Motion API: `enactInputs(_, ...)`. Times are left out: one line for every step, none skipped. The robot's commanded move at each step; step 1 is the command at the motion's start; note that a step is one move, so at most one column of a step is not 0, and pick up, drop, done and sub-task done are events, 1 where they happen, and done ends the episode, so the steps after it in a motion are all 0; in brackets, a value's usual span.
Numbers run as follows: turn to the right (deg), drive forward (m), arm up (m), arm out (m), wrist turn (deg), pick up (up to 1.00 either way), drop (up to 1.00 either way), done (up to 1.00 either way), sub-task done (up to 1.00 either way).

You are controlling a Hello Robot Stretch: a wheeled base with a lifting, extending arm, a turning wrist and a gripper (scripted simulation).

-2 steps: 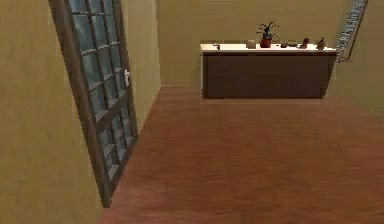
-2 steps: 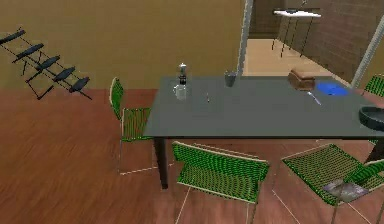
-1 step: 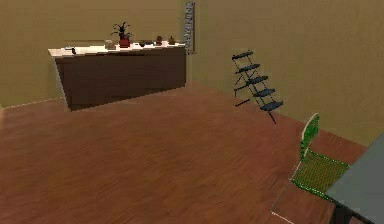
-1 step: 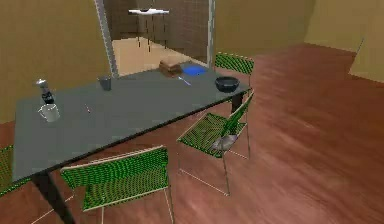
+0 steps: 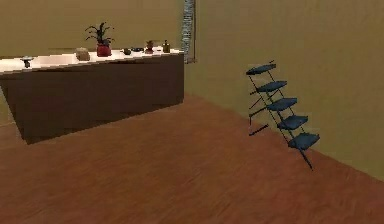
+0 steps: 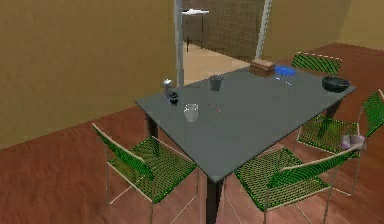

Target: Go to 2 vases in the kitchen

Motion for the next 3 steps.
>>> enactInputs(3.0,0.00,0.00,0.00,0.0,0.00,0.00,0.00,0.00)
enactInputs(0.0,0.50,0.00,0.00,0.0,0.00,0.00,0.00,0.00)
enactInputs(-3.0,0.00,0.00,0.00,0.0,0.00,0.00,0.00,0.00)
